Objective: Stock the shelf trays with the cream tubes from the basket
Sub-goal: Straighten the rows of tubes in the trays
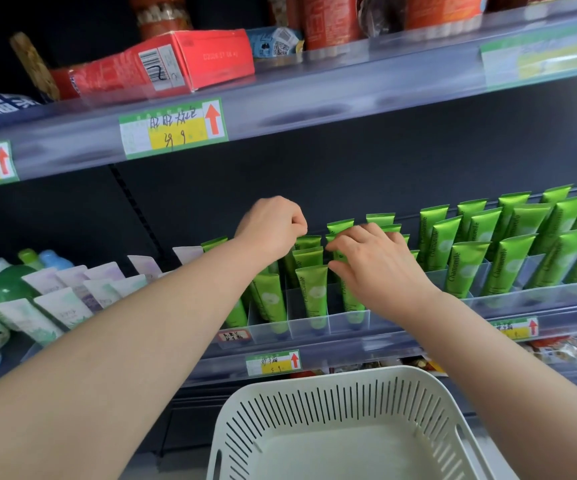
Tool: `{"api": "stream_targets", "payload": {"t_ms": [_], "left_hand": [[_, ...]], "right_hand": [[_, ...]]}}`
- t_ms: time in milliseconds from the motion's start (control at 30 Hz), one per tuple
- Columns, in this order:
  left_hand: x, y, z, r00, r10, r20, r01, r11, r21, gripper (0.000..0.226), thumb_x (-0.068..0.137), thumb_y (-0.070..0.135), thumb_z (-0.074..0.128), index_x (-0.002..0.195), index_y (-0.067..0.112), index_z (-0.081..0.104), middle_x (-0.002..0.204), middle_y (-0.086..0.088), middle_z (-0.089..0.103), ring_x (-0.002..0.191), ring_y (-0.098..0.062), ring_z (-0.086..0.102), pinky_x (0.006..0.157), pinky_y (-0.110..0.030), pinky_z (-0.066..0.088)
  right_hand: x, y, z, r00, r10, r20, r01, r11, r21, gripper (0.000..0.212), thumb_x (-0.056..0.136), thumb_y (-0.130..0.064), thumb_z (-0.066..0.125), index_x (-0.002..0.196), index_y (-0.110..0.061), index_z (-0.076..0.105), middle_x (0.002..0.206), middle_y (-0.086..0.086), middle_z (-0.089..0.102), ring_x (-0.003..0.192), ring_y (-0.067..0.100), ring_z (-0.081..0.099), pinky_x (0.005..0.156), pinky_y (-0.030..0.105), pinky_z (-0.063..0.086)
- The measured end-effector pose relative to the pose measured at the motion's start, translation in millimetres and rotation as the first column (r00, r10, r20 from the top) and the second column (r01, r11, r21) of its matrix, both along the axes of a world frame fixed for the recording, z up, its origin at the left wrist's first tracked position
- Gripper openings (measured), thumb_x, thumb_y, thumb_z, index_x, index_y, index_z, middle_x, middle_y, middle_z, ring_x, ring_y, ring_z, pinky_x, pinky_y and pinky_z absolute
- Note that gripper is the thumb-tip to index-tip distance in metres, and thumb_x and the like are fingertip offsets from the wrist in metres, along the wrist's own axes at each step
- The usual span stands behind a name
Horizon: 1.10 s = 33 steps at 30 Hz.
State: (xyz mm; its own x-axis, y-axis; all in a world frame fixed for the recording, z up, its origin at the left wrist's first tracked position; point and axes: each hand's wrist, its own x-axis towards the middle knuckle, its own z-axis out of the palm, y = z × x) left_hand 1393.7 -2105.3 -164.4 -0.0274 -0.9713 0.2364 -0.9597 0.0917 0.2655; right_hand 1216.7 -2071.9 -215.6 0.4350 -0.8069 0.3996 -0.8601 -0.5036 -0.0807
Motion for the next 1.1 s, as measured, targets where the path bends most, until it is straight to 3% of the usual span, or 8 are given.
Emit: {"api": "stream_targets", "payload": {"t_ms": [133,367,500,600,733,933,1100], "left_hand": [[-1.4,-8.4,-1.2,0.998,0.013,0.058,-0.014,1.0,0.008,0.015,0.089,0.021,0.066,0.102,0.026,0.072,0.105,0.005,0.068,0.096,-0.018,0.062,0.076,-0.029,0.047],[-1.7,-15.8,-9.4,0.996,0.005,0.084,-0.013,0.996,0.087,0.01,0.088,0.021,0.066,0.089,0.025,0.075,0.096,0.007,0.069,0.092,-0.018,0.062,0.074,-0.03,0.049],[3.8,-19.0,-3.1,0.999,0.036,0.014,-0.036,0.999,0.009,0.009,0.089,0.025,0.066,0.092,0.026,0.074,0.098,0.007,0.068,0.094,-0.018,0.061,0.074,-0.03,0.046],[6.5,-23.2,0.6,0.988,0.077,0.132,-0.081,0.996,0.022,0.015,0.089,0.021,0.066,0.103,0.022,0.072,0.104,-0.001,0.066,0.097,-0.025,0.061,0.078,-0.033,0.049],[2.9,-27.7,-2.7,0.96,0.085,0.265,-0.115,0.988,0.099,0.017,0.085,0.007,0.064,0.087,0.022,0.071,0.096,-0.001,0.064,0.085,-0.028,0.06,0.072,-0.03,0.049],[-11.5,-35.3,-6.4,0.961,0.026,0.277,-0.028,1.0,0.002,0.014,0.089,0.012,0.063,0.094,0.02,0.072,0.098,-0.004,0.068,0.089,-0.028,0.063,0.076,-0.036,0.054],[-13.9,-38.3,-8.6,0.972,-0.004,0.234,-0.004,0.999,0.034,0.017,0.09,0.013,0.063,0.099,0.024,0.073,0.105,-0.002,0.069,0.095,-0.025,0.063,0.075,-0.031,0.05]], "right_hand": [[-2.1,-0.3,-1.6,1.0,-0.003,0.0,0.003,1.0,0.011,0.038,0.096,-0.046,0.042,0.127,-0.026,0.053,0.126,-0.007,0.054,0.116,0.019,0.045,0.091,0.04,0.038],[-3.8,-2.8,-3.6,1.0,-0.004,0.013,0.004,1.0,0.031,0.04,0.096,-0.047,0.041,0.129,-0.026,0.052,0.127,-0.007,0.053,0.117,0.018,0.044,0.091,0.04,0.037],[-2.1,-6.2,-1.9,1.0,0.003,0.014,-0.003,0.999,0.034,0.041,0.096,-0.047,0.039,0.129,-0.025,0.052,0.128,-0.007,0.053,0.118,0.019,0.044,0.092,0.04,0.037],[-2.0,-8.3,-1.0,1.0,0.006,0.019,-0.007,0.999,0.039,0.042,0.096,-0.048,0.04,0.128,-0.025,0.052,0.127,-0.007,0.053,0.117,0.019,0.044,0.091,0.041,0.037],[-3.7,-9.8,-2.8,1.0,0.011,0.024,-0.012,0.999,0.041,0.042,0.096,-0.048,0.04,0.128,-0.024,0.052,0.127,-0.007,0.053,0.117,0.019,0.044,0.092,0.04,0.037],[-5.4,-10.1,-4.8,0.998,0.016,0.053,-0.018,0.999,0.028,0.04,0.096,-0.047,0.041,0.126,-0.024,0.055,0.124,-0.007,0.055,0.115,0.019,0.046,0.091,0.04,0.037],[-5.0,-9.7,-4.6,0.999,0.021,0.037,-0.022,0.999,0.031,0.039,0.096,-0.048,0.038,0.126,-0.027,0.053,0.125,-0.009,0.053,0.116,0.017,0.045,0.092,0.038,0.036]]}}
